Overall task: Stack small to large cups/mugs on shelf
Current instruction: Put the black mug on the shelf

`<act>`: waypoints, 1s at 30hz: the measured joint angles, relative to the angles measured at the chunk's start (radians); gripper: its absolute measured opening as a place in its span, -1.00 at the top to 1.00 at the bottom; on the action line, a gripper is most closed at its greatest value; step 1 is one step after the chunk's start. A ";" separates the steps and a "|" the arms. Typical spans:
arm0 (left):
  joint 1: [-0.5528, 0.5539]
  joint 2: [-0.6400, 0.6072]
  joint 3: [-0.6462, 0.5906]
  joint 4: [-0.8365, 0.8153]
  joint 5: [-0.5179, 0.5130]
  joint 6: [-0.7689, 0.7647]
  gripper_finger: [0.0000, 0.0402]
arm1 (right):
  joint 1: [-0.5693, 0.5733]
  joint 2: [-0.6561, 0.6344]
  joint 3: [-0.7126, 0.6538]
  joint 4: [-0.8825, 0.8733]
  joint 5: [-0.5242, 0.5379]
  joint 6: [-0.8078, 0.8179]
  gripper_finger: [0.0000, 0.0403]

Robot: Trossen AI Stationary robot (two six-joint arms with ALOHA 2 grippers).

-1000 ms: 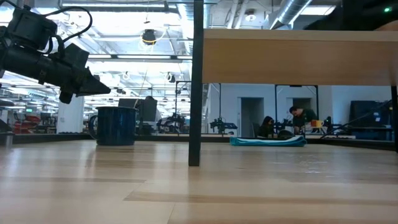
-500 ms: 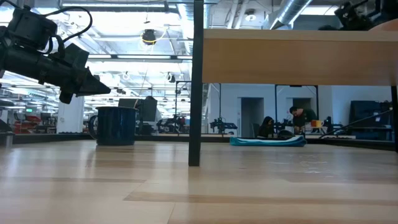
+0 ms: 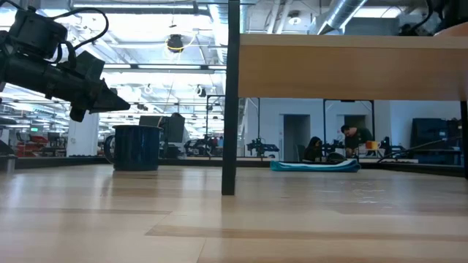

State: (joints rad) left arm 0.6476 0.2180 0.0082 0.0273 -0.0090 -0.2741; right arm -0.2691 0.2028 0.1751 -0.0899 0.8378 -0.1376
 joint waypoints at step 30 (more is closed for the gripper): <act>0.000 0.000 0.000 0.000 -0.001 0.000 1.00 | -0.323 -0.198 -0.007 -0.210 0.078 0.130 0.11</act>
State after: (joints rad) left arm 0.6477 0.2180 0.0082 0.0273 -0.0101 -0.2737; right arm -0.5918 0.0051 0.1680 -0.2996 0.9154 -0.0074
